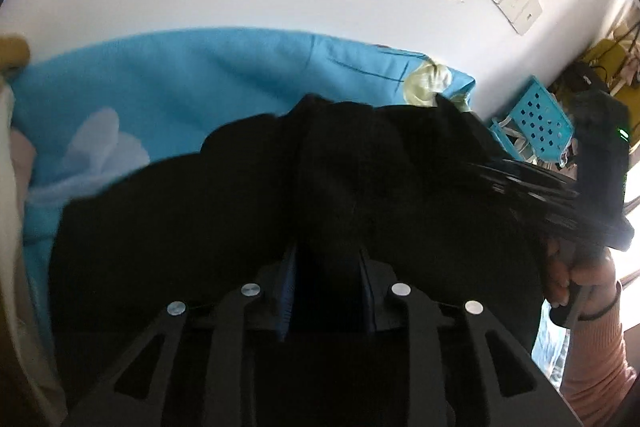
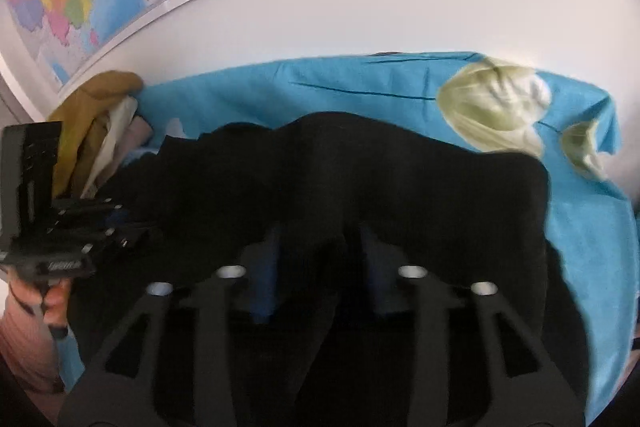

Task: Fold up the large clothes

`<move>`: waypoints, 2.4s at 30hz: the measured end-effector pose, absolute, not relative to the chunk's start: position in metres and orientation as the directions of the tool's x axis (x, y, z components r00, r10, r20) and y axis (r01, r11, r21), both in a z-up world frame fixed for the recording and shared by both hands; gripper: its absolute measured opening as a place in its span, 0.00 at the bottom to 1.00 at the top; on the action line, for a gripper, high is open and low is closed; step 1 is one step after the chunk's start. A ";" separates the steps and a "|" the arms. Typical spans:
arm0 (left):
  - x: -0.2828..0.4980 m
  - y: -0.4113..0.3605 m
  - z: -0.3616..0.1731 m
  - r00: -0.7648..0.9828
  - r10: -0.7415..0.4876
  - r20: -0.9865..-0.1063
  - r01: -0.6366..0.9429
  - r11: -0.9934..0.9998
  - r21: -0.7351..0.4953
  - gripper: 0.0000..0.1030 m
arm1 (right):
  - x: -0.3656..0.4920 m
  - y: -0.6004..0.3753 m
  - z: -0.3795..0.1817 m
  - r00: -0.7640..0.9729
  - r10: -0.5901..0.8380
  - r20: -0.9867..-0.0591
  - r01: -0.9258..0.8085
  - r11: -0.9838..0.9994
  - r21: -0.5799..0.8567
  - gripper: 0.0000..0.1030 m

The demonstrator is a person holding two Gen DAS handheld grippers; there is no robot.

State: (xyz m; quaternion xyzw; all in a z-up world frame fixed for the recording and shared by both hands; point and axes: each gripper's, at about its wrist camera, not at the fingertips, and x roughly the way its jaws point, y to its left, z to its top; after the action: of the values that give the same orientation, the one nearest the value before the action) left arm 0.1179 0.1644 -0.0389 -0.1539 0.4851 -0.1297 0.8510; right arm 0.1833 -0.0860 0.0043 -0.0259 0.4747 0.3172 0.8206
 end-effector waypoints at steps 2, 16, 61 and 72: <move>0.117 0.166 -0.037 0.507 -0.381 -0.773 0.082 0.914 -0.397 0.28 | 0.169 -0.106 0.025 0.412 0.512 -0.754 -0.544 0.802 0.246 0.64; 0.117 0.154 -0.035 0.508 -0.398 -0.764 0.100 0.908 -0.407 0.32 | 0.070 -0.252 -0.013 0.515 0.465 -0.720 -0.375 0.878 0.298 0.26; -0.057 0.163 -0.034 0.610 -0.228 -0.759 0.197 0.971 -0.134 0.68 | 0.077 -0.276 0.008 0.656 0.327 -0.681 -0.226 0.945 0.236 0.39; -0.054 0.193 -0.026 0.656 -0.239 -0.716 0.046 0.960 -0.277 0.05 | 0.077 -0.267 -0.003 0.583 0.494 -0.646 -0.337 0.870 0.360 0.11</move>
State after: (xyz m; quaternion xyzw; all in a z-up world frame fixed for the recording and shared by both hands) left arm -0.0543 0.1931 -0.0257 -0.1179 0.4074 -0.0790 0.9021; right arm 0.0772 -0.2671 -0.0035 0.0998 0.3918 0.2349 0.8839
